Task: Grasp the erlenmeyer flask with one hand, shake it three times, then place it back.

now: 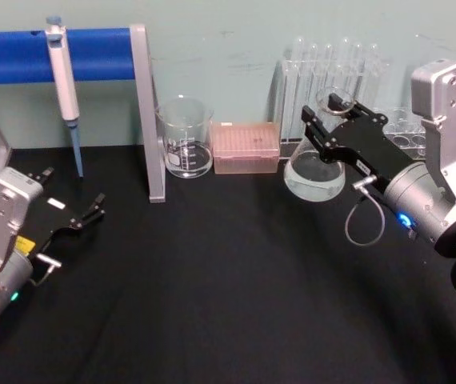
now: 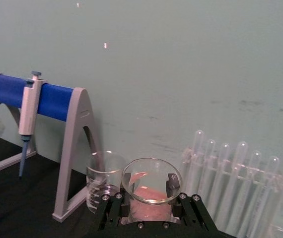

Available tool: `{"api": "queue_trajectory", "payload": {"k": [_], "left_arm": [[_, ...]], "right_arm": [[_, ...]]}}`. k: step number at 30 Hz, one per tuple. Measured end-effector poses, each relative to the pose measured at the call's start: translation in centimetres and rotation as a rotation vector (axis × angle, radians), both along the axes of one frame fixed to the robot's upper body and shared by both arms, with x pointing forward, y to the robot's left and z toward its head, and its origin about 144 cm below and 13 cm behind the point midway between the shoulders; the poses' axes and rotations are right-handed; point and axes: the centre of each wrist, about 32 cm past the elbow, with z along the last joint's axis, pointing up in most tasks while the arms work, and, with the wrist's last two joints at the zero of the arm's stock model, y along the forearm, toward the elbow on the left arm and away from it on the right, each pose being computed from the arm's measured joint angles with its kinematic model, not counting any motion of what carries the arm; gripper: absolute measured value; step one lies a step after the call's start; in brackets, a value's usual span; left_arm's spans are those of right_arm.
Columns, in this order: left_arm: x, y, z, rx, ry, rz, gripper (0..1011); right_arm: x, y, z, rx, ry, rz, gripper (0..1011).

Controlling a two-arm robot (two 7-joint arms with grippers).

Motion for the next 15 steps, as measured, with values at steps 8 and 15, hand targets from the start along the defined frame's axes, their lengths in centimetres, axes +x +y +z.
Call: {"api": "queue_trajectory", "payload": {"k": [8,15], "left_arm": [[0.0,0.0,0.0,0.000,0.000,0.000,1001],[0.0,0.0,0.0,0.000,0.000,0.000,1001]], "right_arm": [[0.1,0.9,0.0,-0.003,0.003,0.062,449],[0.3,1.8,0.0,-0.006,0.006,0.133,449]]}}
